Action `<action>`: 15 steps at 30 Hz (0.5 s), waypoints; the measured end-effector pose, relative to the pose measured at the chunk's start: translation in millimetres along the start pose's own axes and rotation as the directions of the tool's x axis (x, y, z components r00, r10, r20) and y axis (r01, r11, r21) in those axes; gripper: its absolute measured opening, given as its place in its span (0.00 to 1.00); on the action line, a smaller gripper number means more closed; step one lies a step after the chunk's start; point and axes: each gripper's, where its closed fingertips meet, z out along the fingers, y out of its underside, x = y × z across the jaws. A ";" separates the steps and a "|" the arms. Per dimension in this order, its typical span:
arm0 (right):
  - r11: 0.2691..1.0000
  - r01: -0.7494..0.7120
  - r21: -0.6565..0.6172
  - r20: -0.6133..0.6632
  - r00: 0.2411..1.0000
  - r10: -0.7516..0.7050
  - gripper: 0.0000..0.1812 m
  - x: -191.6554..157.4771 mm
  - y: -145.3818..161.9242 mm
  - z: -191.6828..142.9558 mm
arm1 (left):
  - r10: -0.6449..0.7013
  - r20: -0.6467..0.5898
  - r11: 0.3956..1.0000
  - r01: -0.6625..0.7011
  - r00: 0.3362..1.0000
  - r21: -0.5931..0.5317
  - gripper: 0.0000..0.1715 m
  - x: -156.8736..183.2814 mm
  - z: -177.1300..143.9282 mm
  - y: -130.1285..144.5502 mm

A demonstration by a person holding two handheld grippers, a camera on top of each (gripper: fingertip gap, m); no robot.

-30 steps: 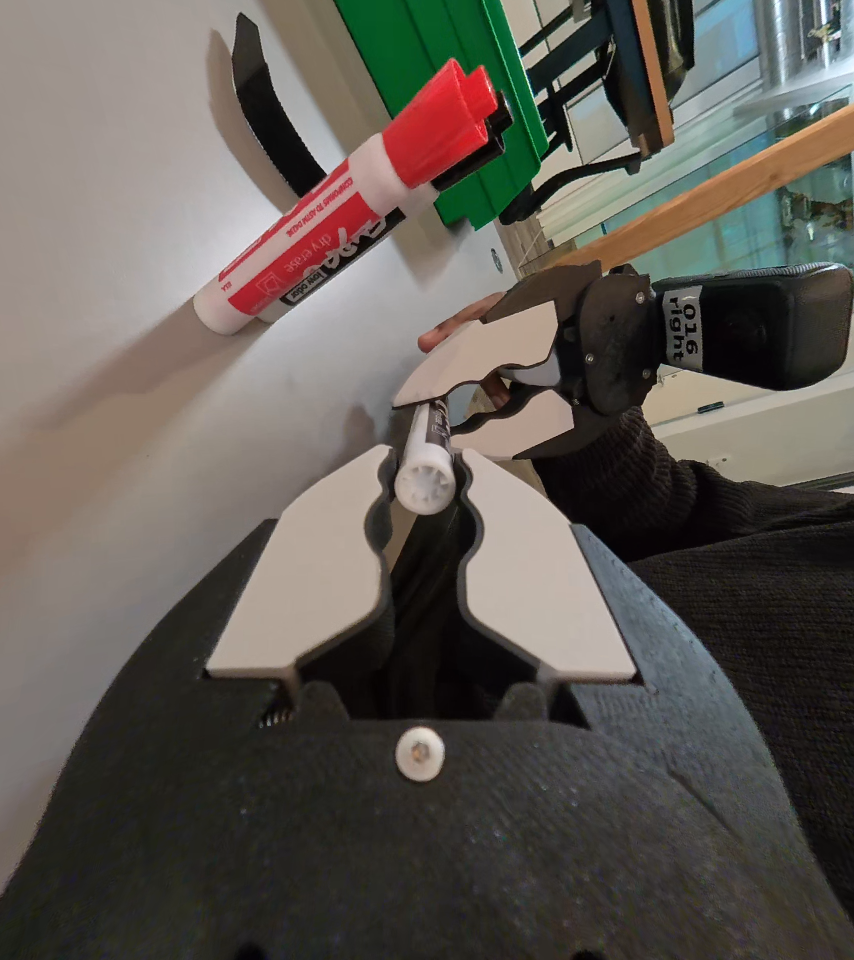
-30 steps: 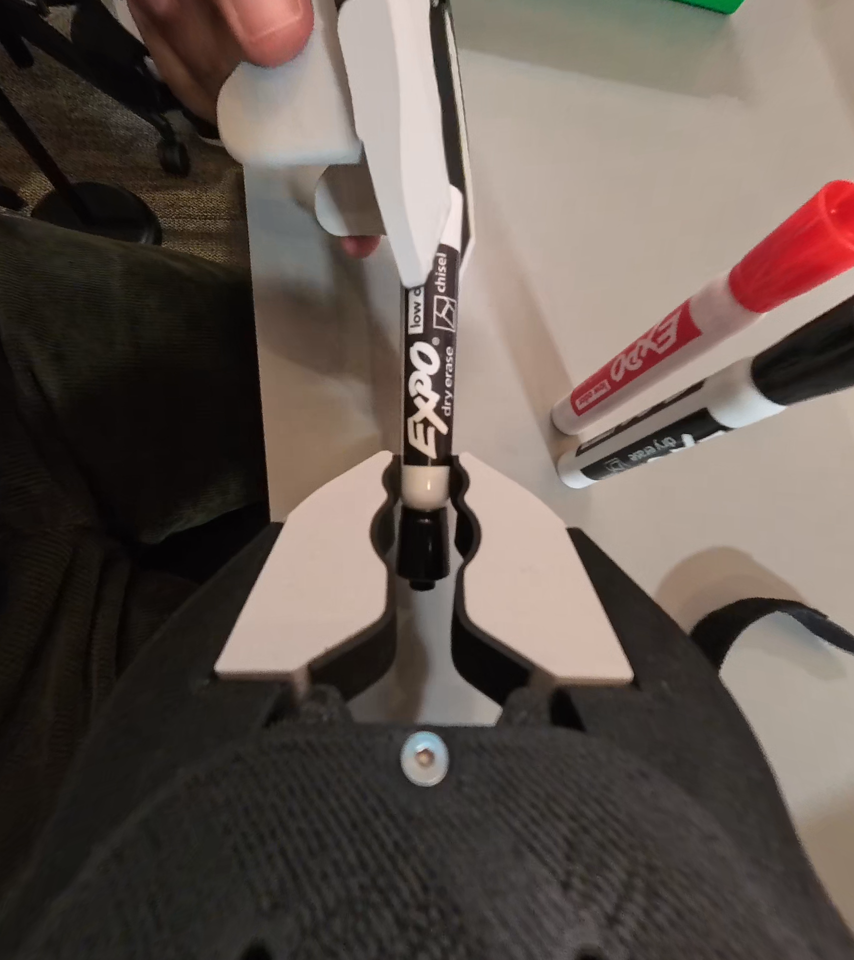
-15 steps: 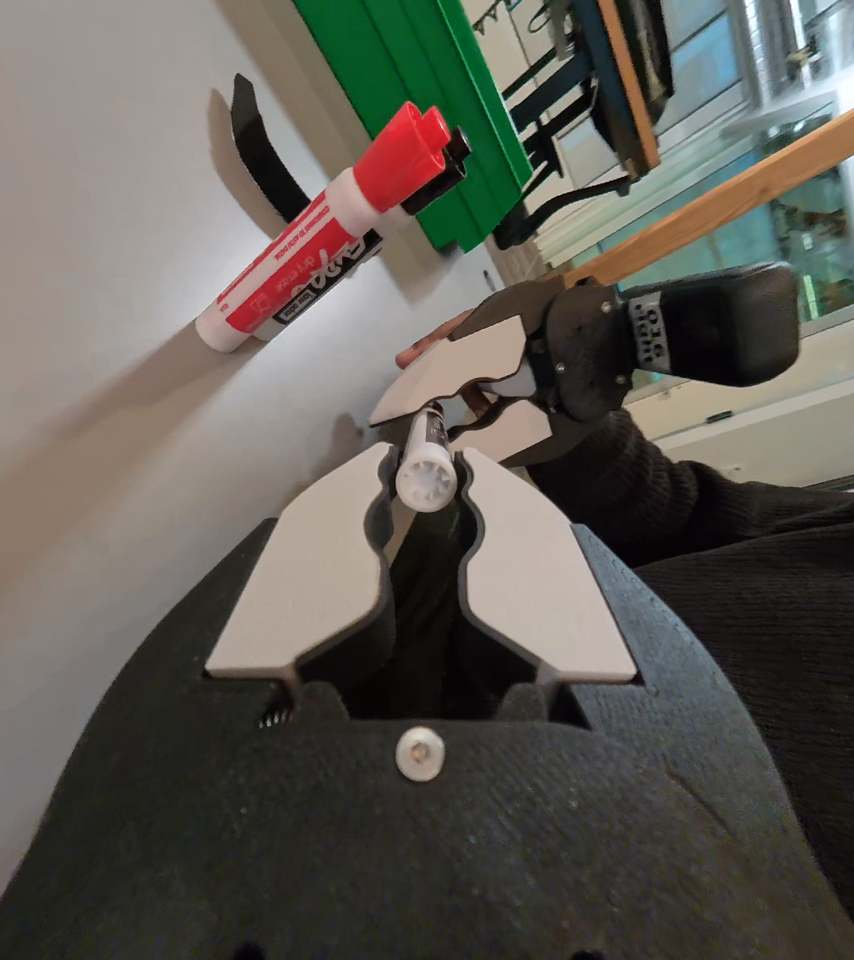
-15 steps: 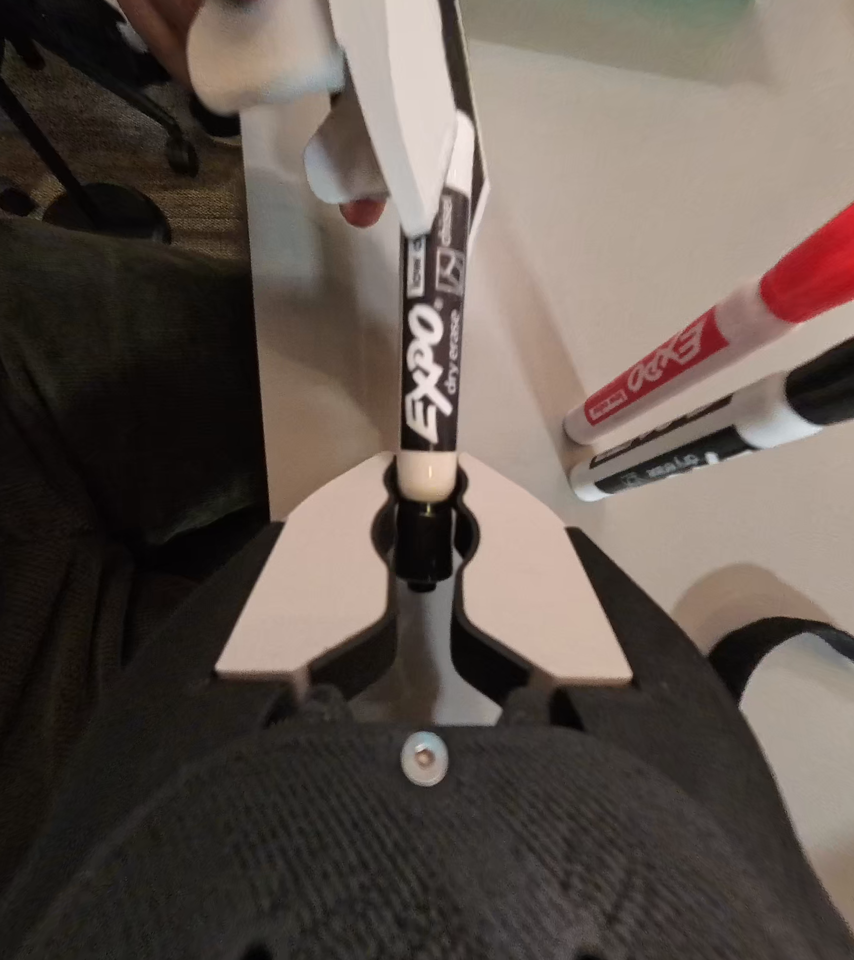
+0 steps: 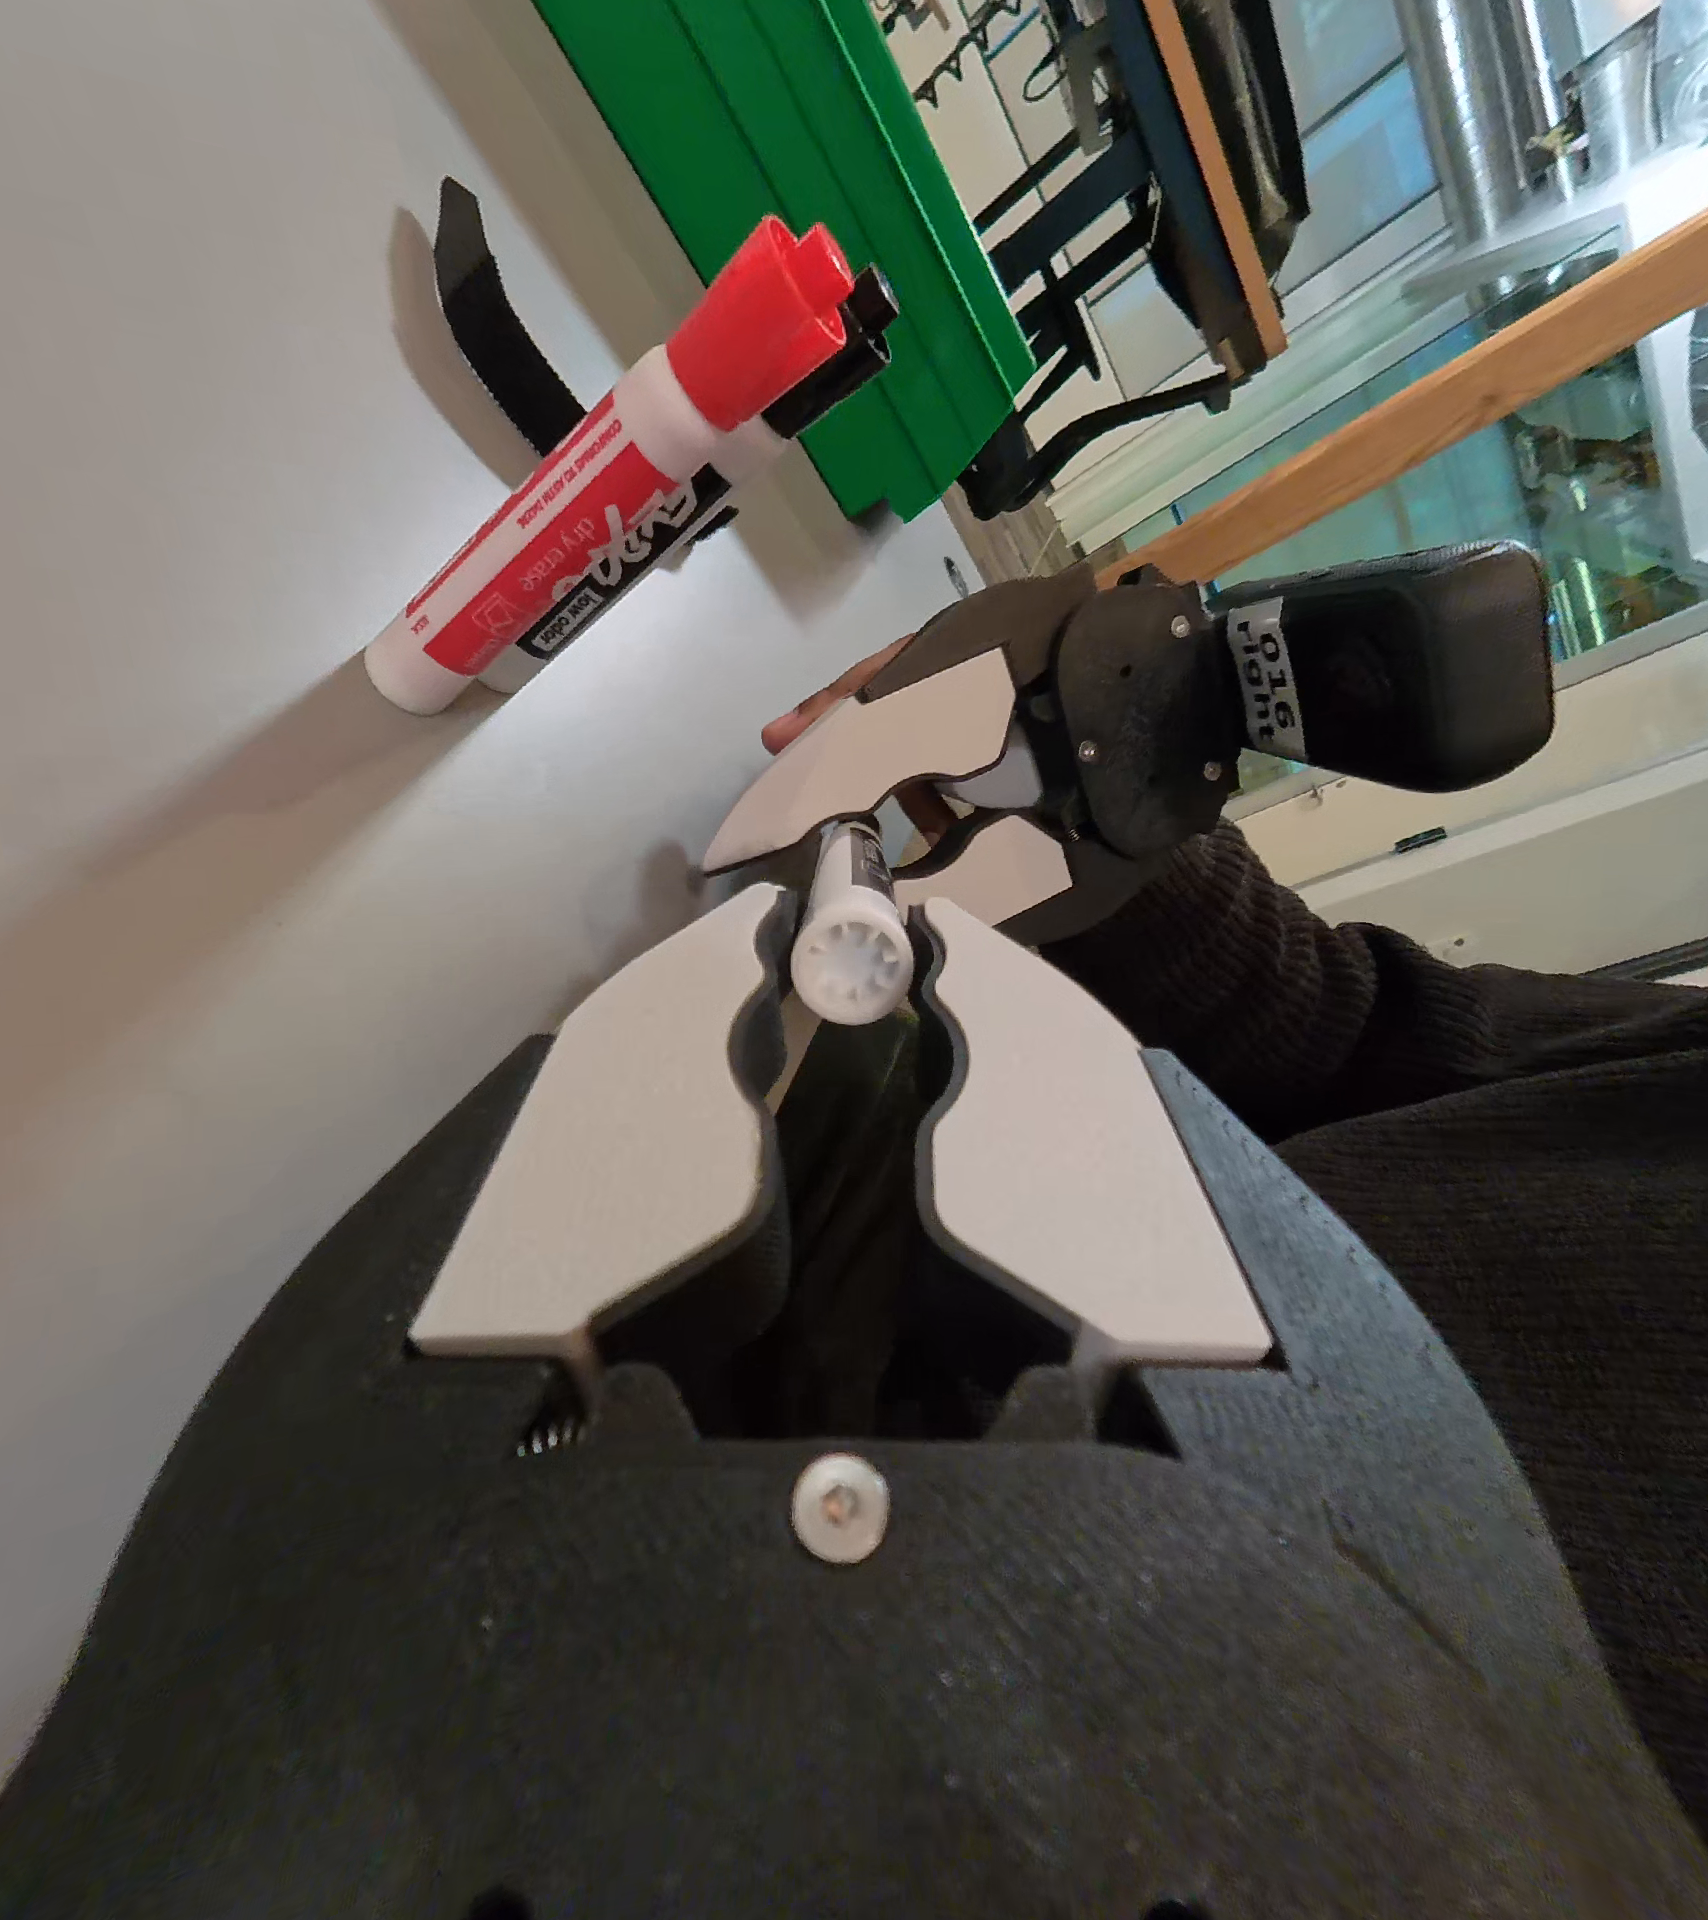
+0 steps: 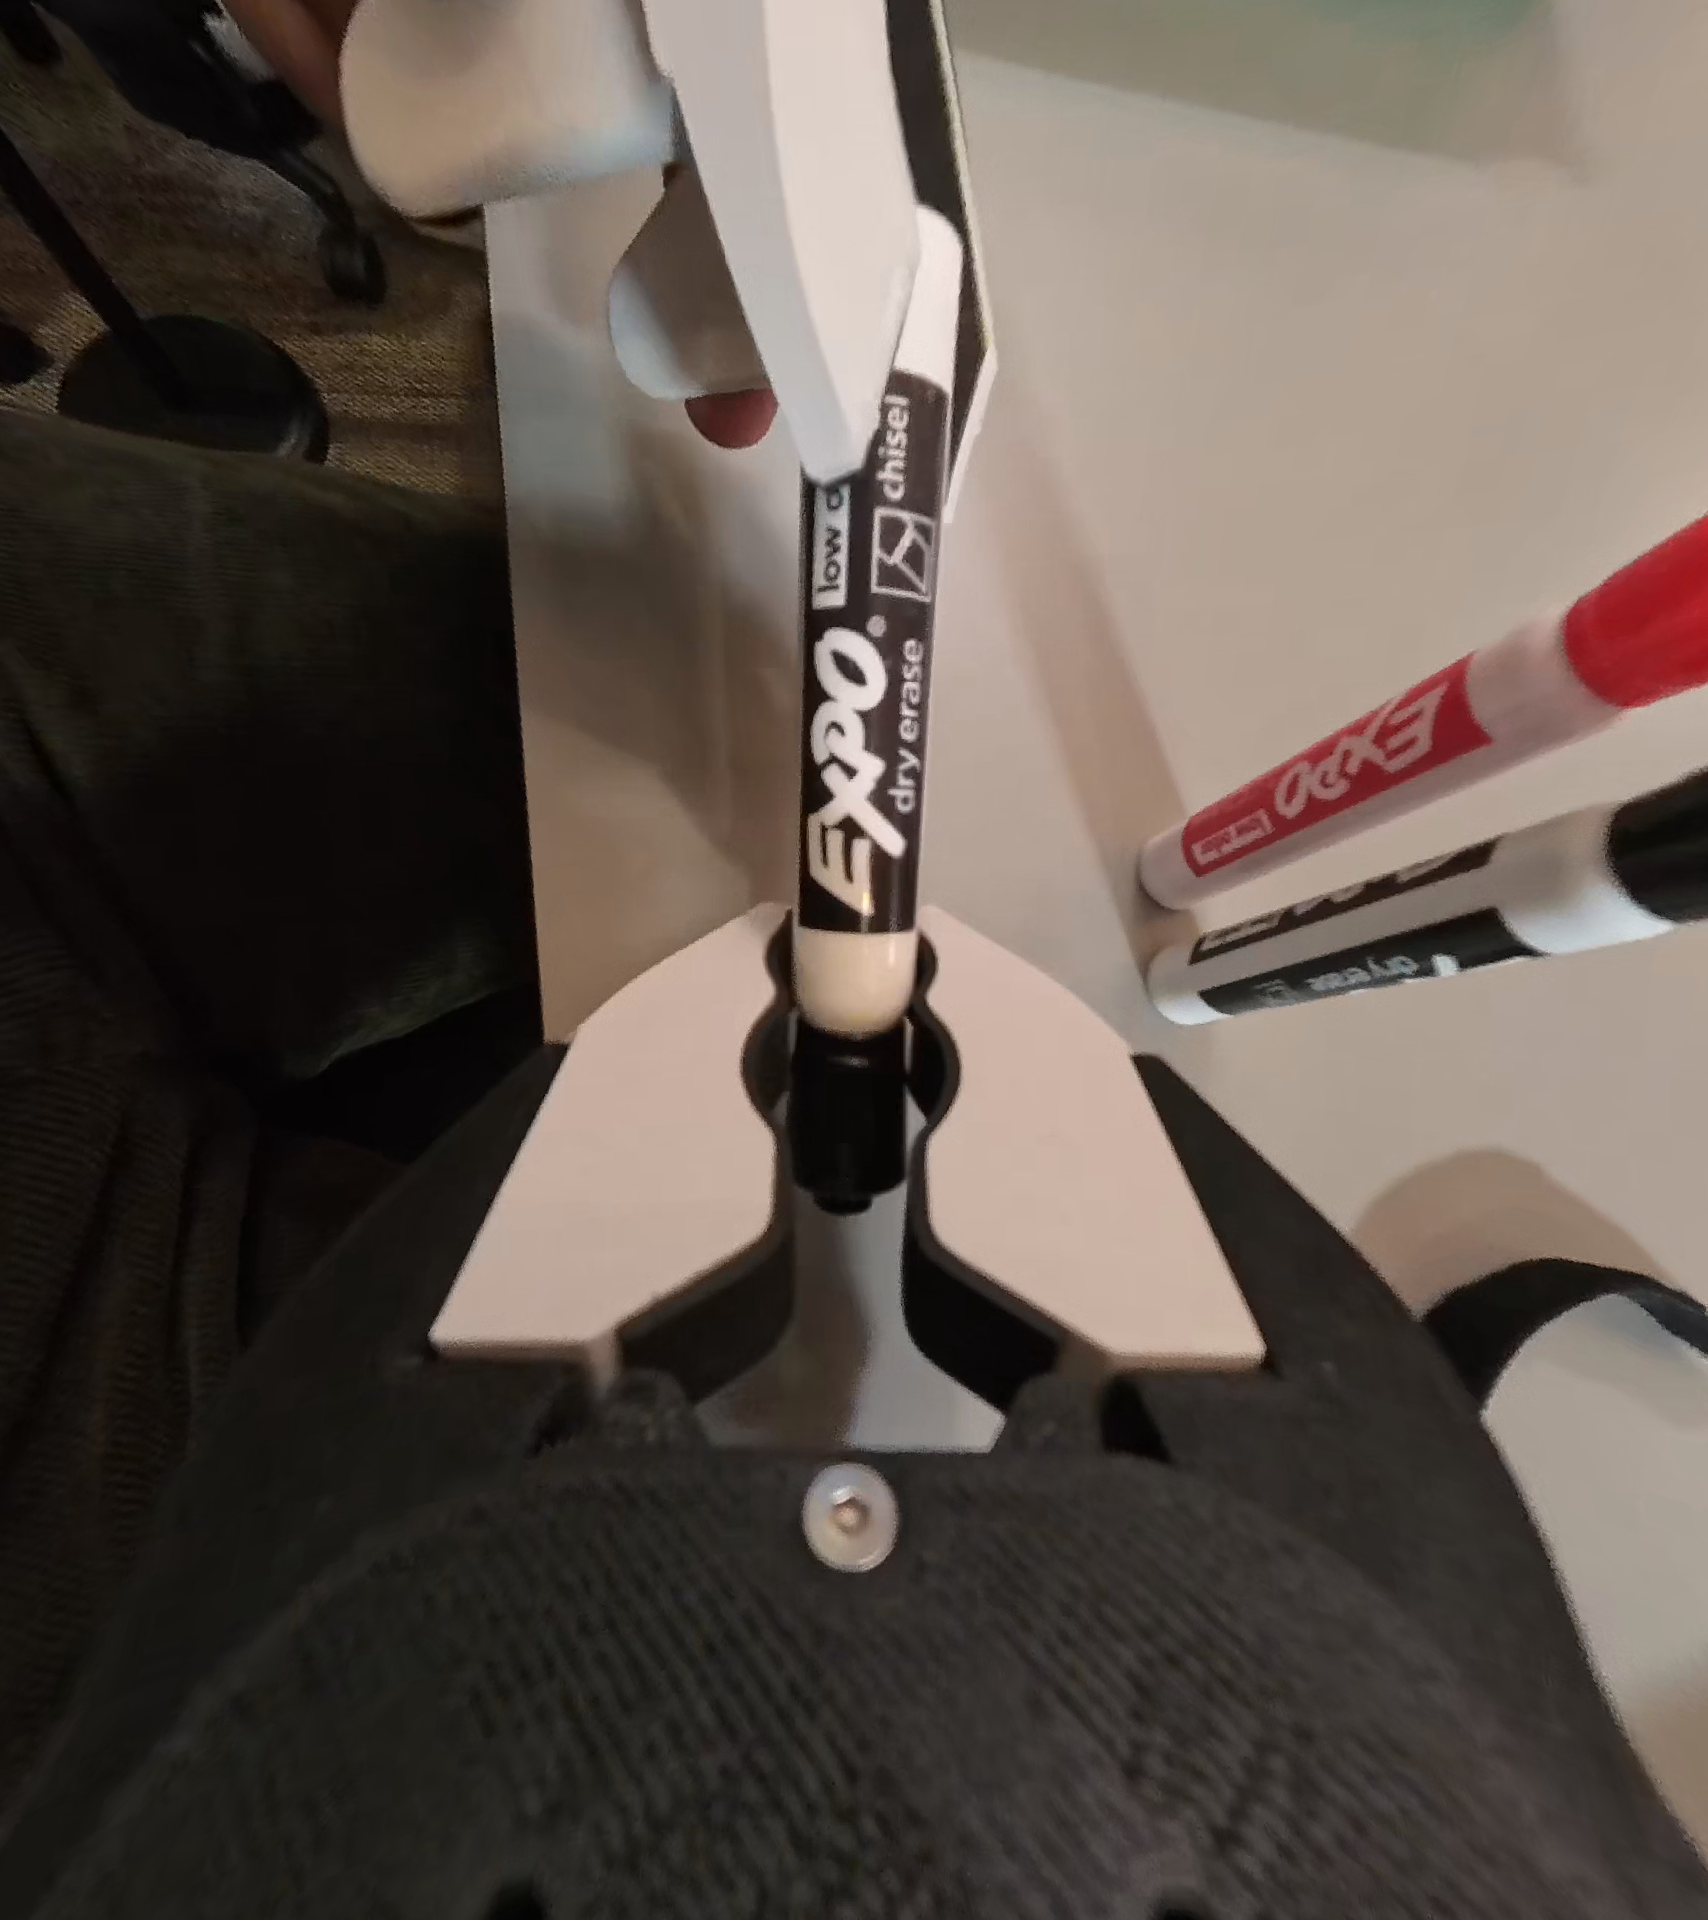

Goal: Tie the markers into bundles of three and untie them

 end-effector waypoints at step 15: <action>1.000 0.005 -0.023 -0.001 1.000 -0.005 0.09 -1.3 3.8 1.3 | 0.032 0.024 0.999 -0.031 0.999 -0.034 0.12 -2.2 5.7 5.2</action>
